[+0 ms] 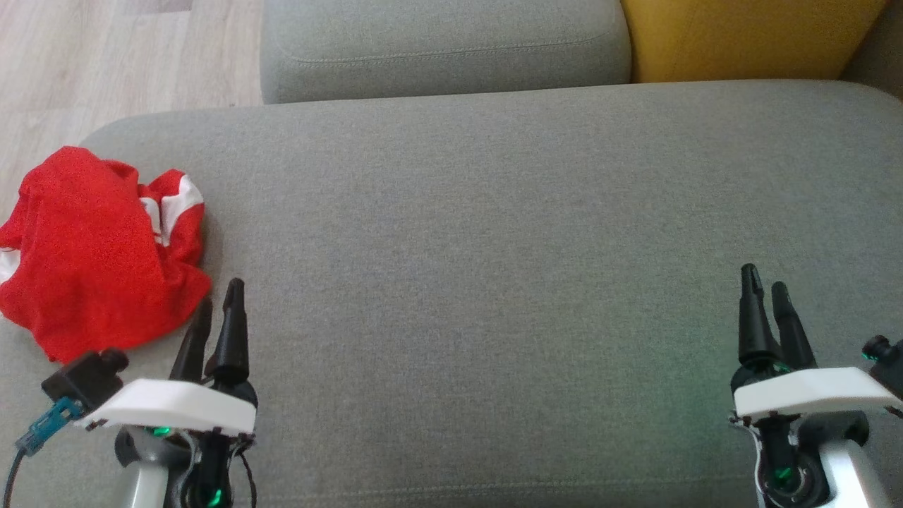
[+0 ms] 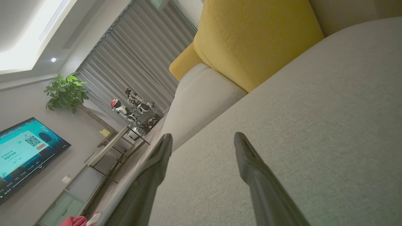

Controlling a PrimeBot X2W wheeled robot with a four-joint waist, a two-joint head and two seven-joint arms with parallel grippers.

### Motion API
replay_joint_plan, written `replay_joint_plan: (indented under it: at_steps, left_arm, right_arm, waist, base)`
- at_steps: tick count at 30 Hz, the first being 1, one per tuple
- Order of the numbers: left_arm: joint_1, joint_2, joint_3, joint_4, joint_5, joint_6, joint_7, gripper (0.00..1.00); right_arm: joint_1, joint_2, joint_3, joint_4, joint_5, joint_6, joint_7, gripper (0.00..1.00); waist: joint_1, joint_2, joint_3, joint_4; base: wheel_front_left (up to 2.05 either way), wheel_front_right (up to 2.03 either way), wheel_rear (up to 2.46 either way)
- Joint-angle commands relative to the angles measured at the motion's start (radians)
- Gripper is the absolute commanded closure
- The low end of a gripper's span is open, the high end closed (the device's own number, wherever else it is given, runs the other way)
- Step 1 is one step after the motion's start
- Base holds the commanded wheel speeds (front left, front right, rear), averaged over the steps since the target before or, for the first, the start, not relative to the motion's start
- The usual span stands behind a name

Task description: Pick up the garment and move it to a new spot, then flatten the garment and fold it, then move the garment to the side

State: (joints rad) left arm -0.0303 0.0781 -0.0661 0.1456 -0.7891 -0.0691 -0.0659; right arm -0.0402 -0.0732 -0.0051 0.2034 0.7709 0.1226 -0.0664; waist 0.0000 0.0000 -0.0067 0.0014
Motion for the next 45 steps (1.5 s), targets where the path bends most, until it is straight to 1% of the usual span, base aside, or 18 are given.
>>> replay_joint_plan:
  at_steps: [1, 19, 31, 37, 45]
  left_arm:
    - [-0.048, 0.022, 0.01, -0.045, 0.03, 0.004, -0.014, 0.0]
    - [-0.041, 0.071, -0.071, -0.057, 0.253, 0.058, -0.067, 0.0]
    - [-0.03, 0.09, -0.115, -0.058, 0.39, 0.095, -0.102, 0.0]
    - [-0.025, 0.094, -0.13, -0.055, 0.44, 0.105, -0.117, 0.0]
    - [-0.023, 0.092, -0.142, -0.034, 0.502, 0.103, -0.14, 0.0]
  right_arm:
    - [-0.044, -0.02, 0.016, -0.039, -0.032, 0.004, -0.012, 0.0]
    - [-0.04, -0.016, 0.046, -0.02, -0.29, 0.005, -0.065, 0.0]
    - [-0.031, -0.008, 0.054, 0.0, -0.437, 0.006, -0.096, 0.0]
    - [-0.028, -0.001, 0.055, 0.006, -0.491, 0.006, -0.106, 0.0]
    - [-0.028, 0.008, 0.061, 0.019, -0.561, 0.007, -0.124, 0.0]
  waist:
    - [0.0, 0.0, 0.0, 0.0]
    - [0.0, 0.0, -0.008, 0.0]
    - [0.0, 0.0, -0.014, 0.002]
    - [0.0, 0.0, -0.016, 0.002]
    - [0.0, 0.0, -0.017, 0.002]
  base:
    - [0.0, 0.0, 0.0]
    - [0.0, 0.0, 0.0]
    - [0.0, 0.0, 0.0]
    - [0.0, 0.0, 0.0]
    - [0.0, 0.0, 0.0]
